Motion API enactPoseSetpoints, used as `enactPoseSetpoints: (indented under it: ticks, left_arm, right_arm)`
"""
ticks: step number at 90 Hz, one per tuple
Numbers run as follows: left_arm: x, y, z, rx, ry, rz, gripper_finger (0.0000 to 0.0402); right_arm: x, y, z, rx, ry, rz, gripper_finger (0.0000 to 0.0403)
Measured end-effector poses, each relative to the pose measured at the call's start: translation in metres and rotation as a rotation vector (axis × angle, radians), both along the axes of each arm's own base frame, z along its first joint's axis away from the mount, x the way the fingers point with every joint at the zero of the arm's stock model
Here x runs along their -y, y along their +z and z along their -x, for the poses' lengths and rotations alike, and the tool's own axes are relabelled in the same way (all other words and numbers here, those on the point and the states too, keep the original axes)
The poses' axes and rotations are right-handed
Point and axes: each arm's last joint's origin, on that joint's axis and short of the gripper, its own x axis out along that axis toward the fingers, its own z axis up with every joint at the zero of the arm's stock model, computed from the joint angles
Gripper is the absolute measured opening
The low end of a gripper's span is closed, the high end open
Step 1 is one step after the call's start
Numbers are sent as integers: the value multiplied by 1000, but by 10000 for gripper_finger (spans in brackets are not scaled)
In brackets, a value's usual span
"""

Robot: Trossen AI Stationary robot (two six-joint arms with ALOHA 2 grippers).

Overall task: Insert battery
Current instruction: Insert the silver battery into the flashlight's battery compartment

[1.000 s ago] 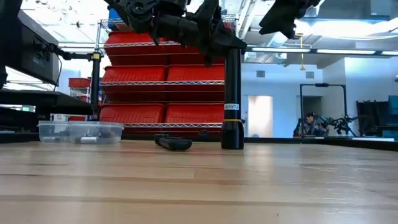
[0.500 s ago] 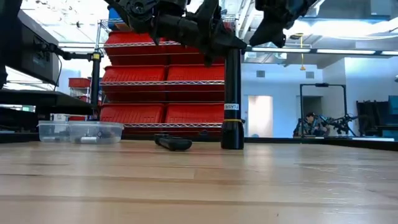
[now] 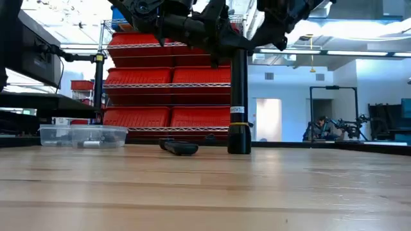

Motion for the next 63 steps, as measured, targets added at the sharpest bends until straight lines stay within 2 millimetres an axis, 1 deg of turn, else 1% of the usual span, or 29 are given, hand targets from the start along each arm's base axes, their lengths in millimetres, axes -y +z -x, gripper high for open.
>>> enactPoseSetpoints:
  ticks: [31, 63]
  left_arm:
    - [0, 0, 0, 1, 3, -1, 84]
    - [0, 0, 0, 1, 4, 1, 81]
  right_arm:
    - [-7, 7, -4, 44, 37, 7, 0]
    - [-8, 6, -4, 32, 38, 2, 0]
